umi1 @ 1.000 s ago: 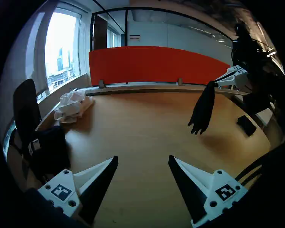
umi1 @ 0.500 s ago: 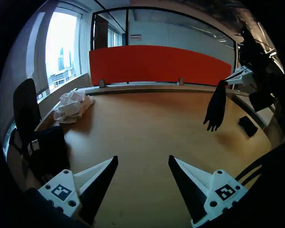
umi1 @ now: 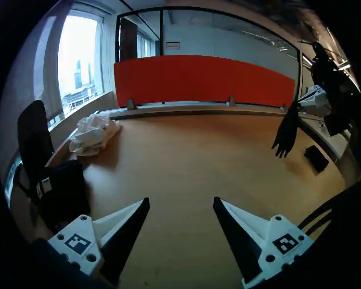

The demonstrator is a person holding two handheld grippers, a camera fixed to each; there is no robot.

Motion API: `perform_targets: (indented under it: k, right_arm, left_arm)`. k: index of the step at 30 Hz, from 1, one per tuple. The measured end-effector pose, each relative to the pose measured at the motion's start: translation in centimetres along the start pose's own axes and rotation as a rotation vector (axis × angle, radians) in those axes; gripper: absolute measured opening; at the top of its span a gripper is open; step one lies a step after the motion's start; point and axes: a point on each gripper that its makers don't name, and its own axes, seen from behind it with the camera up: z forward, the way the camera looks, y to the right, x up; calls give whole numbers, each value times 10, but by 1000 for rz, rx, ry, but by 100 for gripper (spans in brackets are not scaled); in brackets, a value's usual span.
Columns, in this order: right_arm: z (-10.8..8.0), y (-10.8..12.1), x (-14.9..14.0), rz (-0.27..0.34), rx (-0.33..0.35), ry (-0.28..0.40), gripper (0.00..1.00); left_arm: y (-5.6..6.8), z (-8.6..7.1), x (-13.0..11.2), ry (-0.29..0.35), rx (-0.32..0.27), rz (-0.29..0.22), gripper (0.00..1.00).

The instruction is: Fold towel

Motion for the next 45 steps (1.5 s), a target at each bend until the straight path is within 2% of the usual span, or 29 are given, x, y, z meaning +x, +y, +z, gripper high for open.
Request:
perform_targets:
  k: [11,24,45]
  right_arm:
    - [-18,43,-31,55,-59,-37,3]
    - [-44,95,-65,70,-133,-100,3]
    - [-72,150,-106,111,-218,-163,3]
  left_arm:
    - [7,2,0,-8,-6,13,98]
    - [11,2,0,-17,-4,24,99]
    - [19,4,2,-26,-2,36,99]
